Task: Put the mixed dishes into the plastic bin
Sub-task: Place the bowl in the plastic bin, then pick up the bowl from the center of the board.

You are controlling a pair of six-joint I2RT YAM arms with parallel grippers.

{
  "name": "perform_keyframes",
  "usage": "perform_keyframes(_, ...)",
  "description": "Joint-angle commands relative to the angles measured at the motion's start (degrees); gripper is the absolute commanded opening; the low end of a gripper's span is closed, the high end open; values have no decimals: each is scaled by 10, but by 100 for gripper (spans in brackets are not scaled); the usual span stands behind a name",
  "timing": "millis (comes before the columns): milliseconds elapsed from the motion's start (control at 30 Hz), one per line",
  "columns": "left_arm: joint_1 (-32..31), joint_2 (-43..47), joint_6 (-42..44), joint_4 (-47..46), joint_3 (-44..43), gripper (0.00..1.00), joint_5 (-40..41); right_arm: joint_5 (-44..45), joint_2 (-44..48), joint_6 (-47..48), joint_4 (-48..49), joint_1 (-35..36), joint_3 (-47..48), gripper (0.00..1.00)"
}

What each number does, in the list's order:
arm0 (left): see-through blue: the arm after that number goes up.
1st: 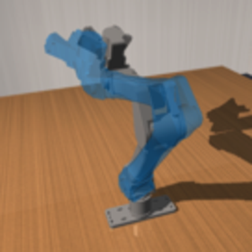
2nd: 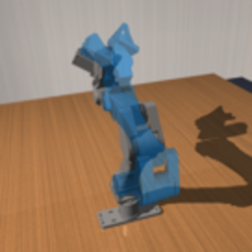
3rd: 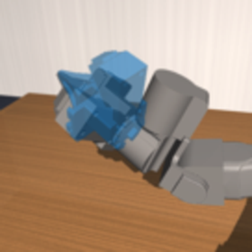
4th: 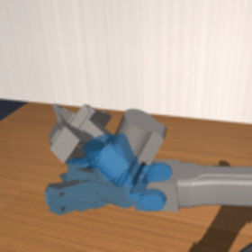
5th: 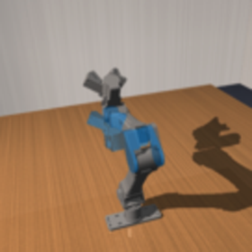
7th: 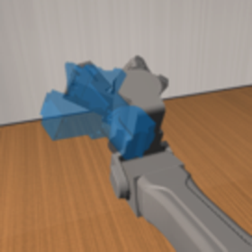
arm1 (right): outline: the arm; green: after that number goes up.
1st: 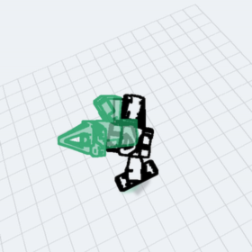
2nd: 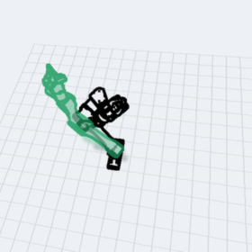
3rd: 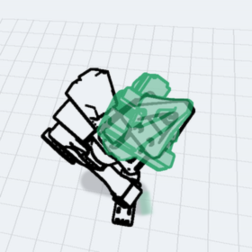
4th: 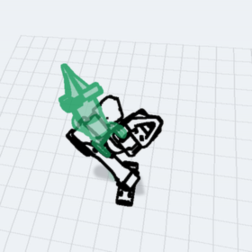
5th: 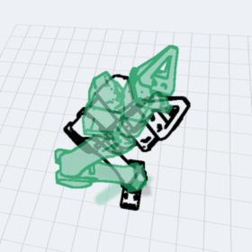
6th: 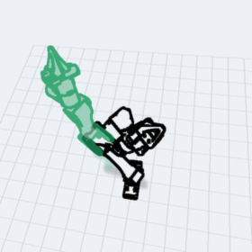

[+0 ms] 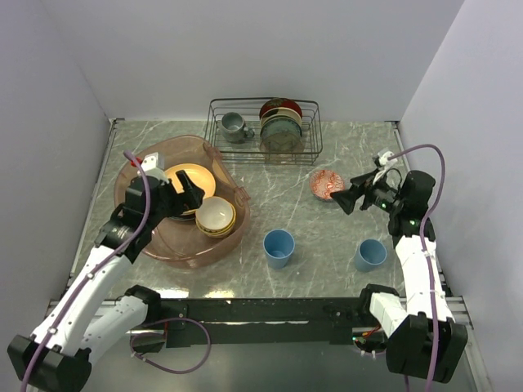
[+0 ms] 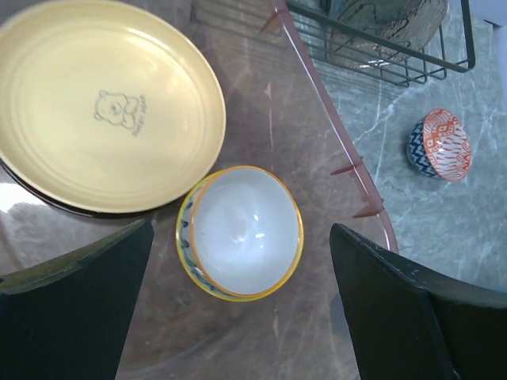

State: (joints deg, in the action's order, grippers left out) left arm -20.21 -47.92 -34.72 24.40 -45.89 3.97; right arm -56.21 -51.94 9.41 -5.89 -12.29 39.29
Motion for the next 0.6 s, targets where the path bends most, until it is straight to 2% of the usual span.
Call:
perform_keyframes(0, 3, 24, 100, -18, -23, 99, 24, 73, -31, -100, 21, -15, 15, 100)
perform_keyframes(33, 3, 24, 114, -17, -24, 99, 29, 67, -53, -71, 6, -15, 33, 100)
perform_keyframes(233, 3, 13, 169, -39, 11, 99, 83, 94, -88, -62, -3, -17, 45, 100)
perform_keyframes(367, 3, 22, 169, -59, 30, 99, 63, 105, -132, -59, -32, -14, 84, 100)
perform_keyframes(567, 3, 42, 167, -52, 35, 99, 97, 174, -242, -9, -148, 45, 199, 100)
